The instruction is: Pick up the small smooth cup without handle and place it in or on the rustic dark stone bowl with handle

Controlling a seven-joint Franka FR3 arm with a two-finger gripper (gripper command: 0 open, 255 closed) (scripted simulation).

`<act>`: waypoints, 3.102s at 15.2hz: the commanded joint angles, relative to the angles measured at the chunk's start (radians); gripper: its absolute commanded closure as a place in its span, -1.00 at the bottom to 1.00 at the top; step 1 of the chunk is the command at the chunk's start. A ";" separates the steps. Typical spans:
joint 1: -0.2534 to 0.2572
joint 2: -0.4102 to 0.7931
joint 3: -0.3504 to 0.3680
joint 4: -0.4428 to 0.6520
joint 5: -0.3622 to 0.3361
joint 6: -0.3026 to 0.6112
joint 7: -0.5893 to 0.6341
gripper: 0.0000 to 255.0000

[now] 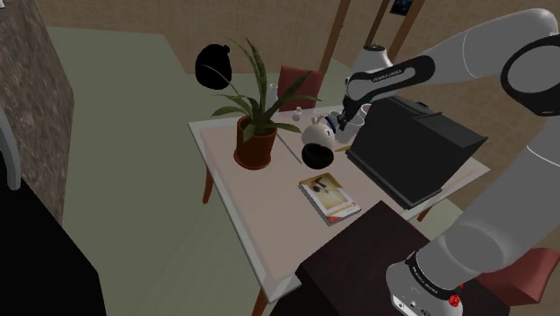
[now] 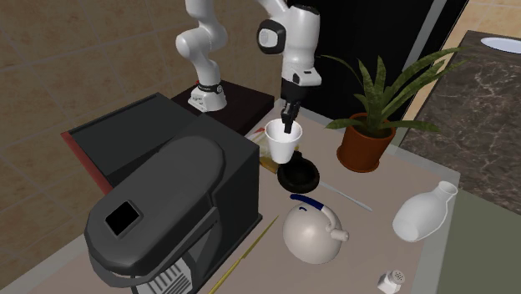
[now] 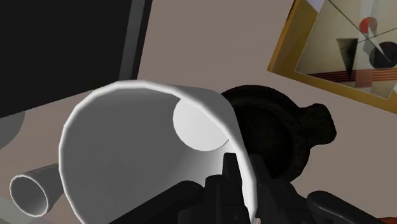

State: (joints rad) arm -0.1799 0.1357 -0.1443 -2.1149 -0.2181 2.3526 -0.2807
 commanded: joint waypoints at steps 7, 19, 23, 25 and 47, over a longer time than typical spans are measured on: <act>0.084 0.087 0.058 0.159 -0.001 -0.097 0.130 1.00; 0.083 0.174 0.053 0.108 -0.018 0.040 0.161 1.00; 0.083 0.209 0.050 0.098 -0.024 0.084 0.172 1.00; 0.083 0.227 0.049 0.094 -0.028 0.105 0.177 1.00; 0.095 0.142 0.057 0.100 -0.019 0.012 0.173 -1.00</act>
State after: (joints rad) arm -0.0849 0.2790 -0.0872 -2.0149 -0.2377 2.3666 -0.1073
